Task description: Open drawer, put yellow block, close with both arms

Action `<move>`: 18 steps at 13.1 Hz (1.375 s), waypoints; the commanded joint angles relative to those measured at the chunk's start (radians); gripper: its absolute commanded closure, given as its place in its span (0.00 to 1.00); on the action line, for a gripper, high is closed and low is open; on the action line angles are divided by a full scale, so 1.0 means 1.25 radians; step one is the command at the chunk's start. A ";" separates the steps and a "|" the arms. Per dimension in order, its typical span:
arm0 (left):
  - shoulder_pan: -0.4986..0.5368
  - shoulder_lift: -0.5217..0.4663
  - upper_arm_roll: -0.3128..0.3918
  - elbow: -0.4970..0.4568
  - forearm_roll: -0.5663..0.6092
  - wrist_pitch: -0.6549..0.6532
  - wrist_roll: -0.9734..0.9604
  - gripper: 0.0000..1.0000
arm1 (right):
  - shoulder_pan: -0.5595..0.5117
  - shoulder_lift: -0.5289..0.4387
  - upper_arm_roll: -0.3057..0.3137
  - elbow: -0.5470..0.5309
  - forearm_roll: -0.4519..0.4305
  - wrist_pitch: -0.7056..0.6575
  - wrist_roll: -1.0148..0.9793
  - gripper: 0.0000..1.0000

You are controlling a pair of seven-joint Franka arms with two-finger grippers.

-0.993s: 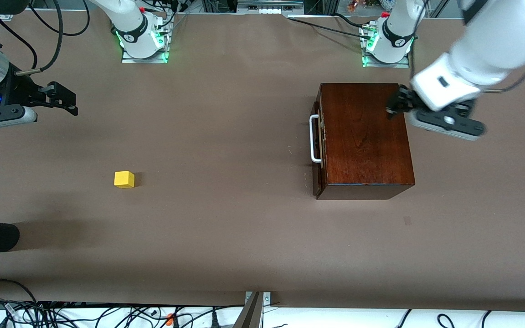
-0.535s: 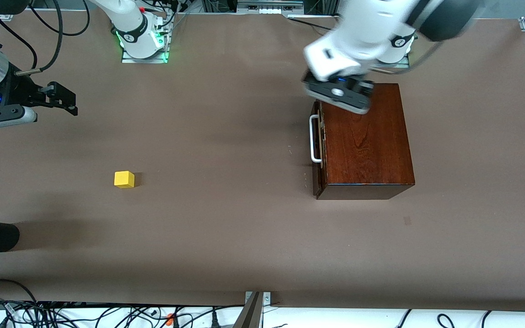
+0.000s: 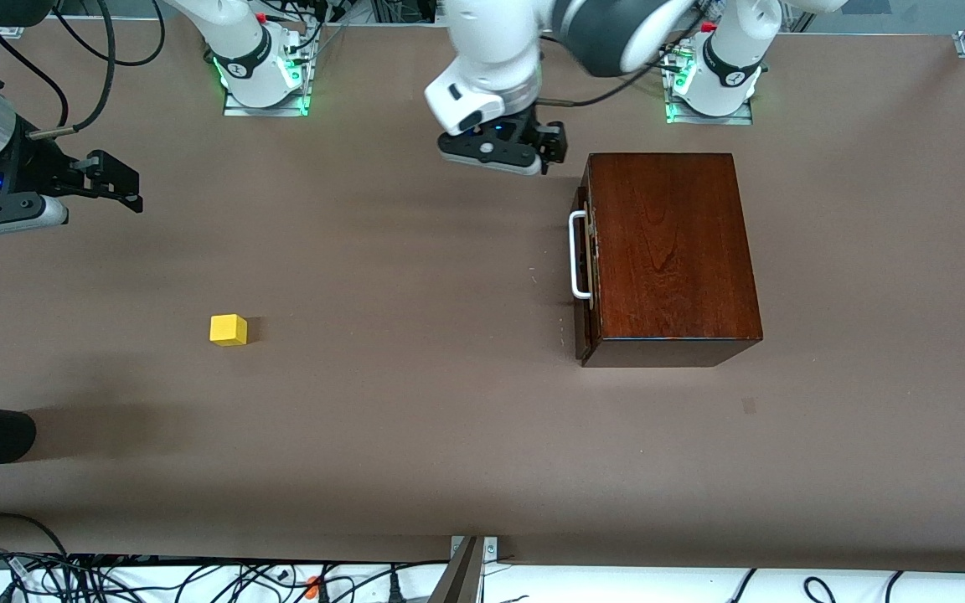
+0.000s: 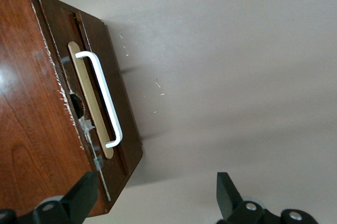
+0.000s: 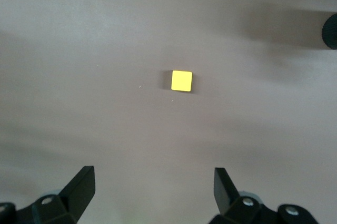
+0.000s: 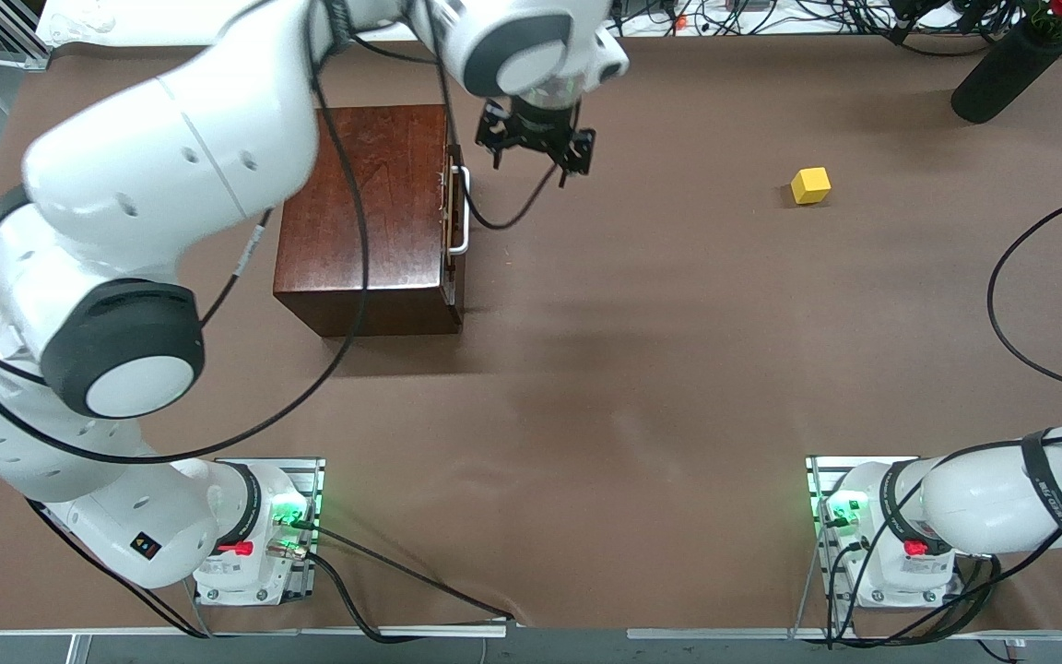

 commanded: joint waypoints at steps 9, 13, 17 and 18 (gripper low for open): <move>0.022 0.115 0.026 -0.028 0.081 0.032 -0.154 0.00 | -0.005 0.024 -0.001 0.019 -0.007 0.003 -0.029 0.00; 0.034 0.109 0.026 -0.102 0.115 0.115 -0.143 0.00 | -0.008 0.054 -0.002 0.019 -0.015 0.028 -0.034 0.00; 0.049 0.114 0.026 -0.150 0.164 0.165 -0.098 0.00 | -0.027 0.078 -0.006 0.019 -0.024 0.036 -0.034 0.00; 0.052 0.116 0.026 -0.150 0.167 0.165 -0.087 0.00 | -0.036 0.084 -0.006 0.018 -0.025 0.047 -0.034 0.00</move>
